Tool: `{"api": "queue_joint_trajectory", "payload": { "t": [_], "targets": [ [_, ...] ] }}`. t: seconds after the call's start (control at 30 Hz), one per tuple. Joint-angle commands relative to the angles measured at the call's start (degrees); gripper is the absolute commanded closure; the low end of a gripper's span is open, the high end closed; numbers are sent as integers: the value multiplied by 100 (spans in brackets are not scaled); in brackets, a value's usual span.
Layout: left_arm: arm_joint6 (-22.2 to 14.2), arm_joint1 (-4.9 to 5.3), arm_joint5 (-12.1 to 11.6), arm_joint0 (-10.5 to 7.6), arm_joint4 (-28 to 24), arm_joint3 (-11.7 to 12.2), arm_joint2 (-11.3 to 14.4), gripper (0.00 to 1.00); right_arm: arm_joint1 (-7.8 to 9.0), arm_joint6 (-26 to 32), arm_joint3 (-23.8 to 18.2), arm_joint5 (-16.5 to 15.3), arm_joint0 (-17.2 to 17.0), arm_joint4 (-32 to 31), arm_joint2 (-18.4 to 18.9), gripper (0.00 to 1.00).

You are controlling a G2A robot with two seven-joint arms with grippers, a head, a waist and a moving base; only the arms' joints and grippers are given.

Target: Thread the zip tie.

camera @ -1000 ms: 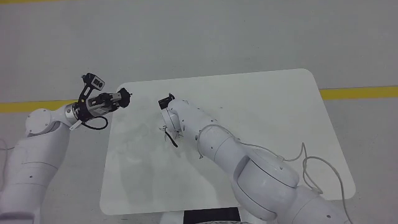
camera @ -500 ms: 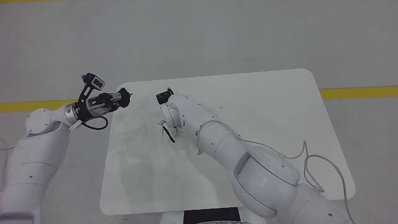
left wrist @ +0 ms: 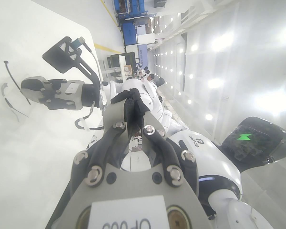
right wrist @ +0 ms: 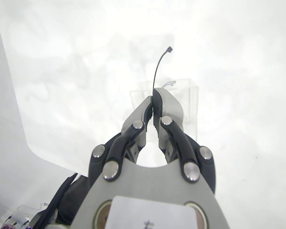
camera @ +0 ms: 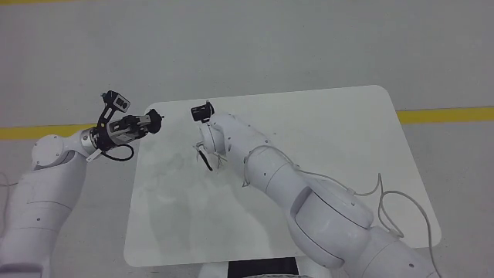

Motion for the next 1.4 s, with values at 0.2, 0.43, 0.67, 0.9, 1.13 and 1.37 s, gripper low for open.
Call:
{"api": "queue_joint_trajectory", "payload": {
  "t": [0.2, 0.43, 0.67, 0.9, 1.13, 1.37],
  "targets": [
    [0, 0, 0, 0, 0, 0, 0, 100, 0, -998, 114, 0, 16, 693, 199, 100],
    [0, 0, 0, 0, 0, 0, 0, 100, 0, -1130, 130, 0, 9, 798, 196, 100],
    [0, 0, 0, 0, 0, 0, 0, 100, 0, -1130, 130, 0, 9, 798, 196, 100],
    [0, 0, 0, 0, 0, 0, 0, 100, 228, -1500, -43, 0, -51, 953, 189, 100],
    [0, 0, 0, 0, 0, 0, 0, 100, 492, -1617, -493, -30, -197, 925, 555, 100],
    [0, 0, 0, 0, 0, 0, 0, 100, 987, -1393, -1732, -251, -750, 764, 1172, 100]
  ]
}}
